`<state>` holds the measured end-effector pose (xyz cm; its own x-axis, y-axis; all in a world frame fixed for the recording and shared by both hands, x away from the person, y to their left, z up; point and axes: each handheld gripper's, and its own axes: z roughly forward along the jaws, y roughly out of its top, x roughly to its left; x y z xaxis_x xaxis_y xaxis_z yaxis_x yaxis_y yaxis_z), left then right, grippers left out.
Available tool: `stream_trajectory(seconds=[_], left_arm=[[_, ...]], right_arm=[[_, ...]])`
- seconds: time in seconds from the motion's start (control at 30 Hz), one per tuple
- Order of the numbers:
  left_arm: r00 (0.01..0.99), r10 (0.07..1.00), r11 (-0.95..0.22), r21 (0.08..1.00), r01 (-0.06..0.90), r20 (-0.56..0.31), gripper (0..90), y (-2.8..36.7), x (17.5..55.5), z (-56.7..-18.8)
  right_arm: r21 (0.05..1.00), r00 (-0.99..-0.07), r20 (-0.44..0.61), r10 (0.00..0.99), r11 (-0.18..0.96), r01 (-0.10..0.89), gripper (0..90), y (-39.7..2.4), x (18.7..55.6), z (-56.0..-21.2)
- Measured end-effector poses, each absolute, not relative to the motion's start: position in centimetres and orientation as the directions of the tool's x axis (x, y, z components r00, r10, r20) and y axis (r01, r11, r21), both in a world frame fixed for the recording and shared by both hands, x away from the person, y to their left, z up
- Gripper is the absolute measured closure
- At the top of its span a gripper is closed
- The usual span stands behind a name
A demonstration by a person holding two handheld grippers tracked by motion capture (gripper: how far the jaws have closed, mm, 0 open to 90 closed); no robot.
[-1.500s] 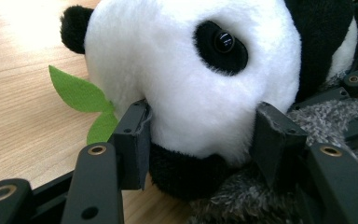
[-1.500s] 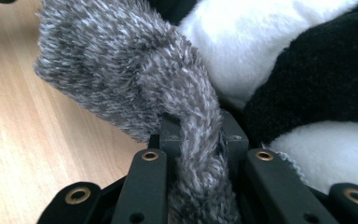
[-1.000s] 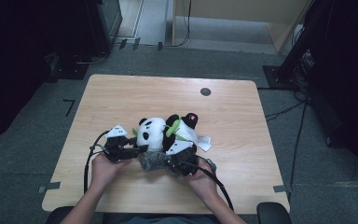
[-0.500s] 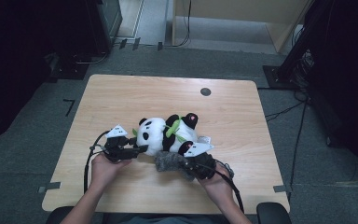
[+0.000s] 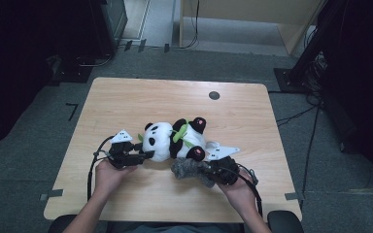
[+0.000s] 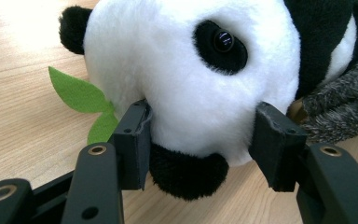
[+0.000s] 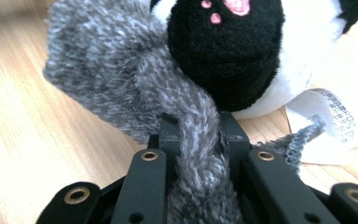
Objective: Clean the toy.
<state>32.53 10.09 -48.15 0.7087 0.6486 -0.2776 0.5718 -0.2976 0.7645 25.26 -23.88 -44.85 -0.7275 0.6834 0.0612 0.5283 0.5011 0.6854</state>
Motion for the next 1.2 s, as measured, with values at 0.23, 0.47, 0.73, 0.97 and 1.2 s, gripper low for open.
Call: stream_trajectory(seconds=[0.23,0.47,0.73,0.97,1.2], left_arm=[[0.708,0.65,-0.299,0.765,0.571,-0.275,43.9,10.1,32.5,-48.2],[0.708,0.651,-0.298,0.765,0.572,-0.275,44.0,10.0,32.5,-48.2],[0.708,0.651,-0.298,0.765,0.571,-0.275,44.0,10.0,32.5,-48.2],[0.711,0.649,-0.305,0.765,0.567,-0.268,44.0,10.0,32.5,-48.2],[0.715,0.647,-0.31,0.766,0.563,-0.264,44.0,10.0,32.5,-48.3]], right_arm=[[0.714,-0.763,0.086,0.641,0.494,0.496,76.5,-23.4,24.9,-43.9],[0.76,-0.775,0.08,0.627,0.465,0.454,76.6,-23.1,24.8,-41.0],[0.804,-0.765,0.039,0.642,0.434,0.405,76.4,-23.5,25.4,-37.3],[0.782,-0.738,0.036,0.674,0.441,0.44,76.3,-23.7,26.8,-37.9],[0.772,-0.714,0.049,0.699,0.427,0.471,76.3,-24.7,27.5,-39.4]])
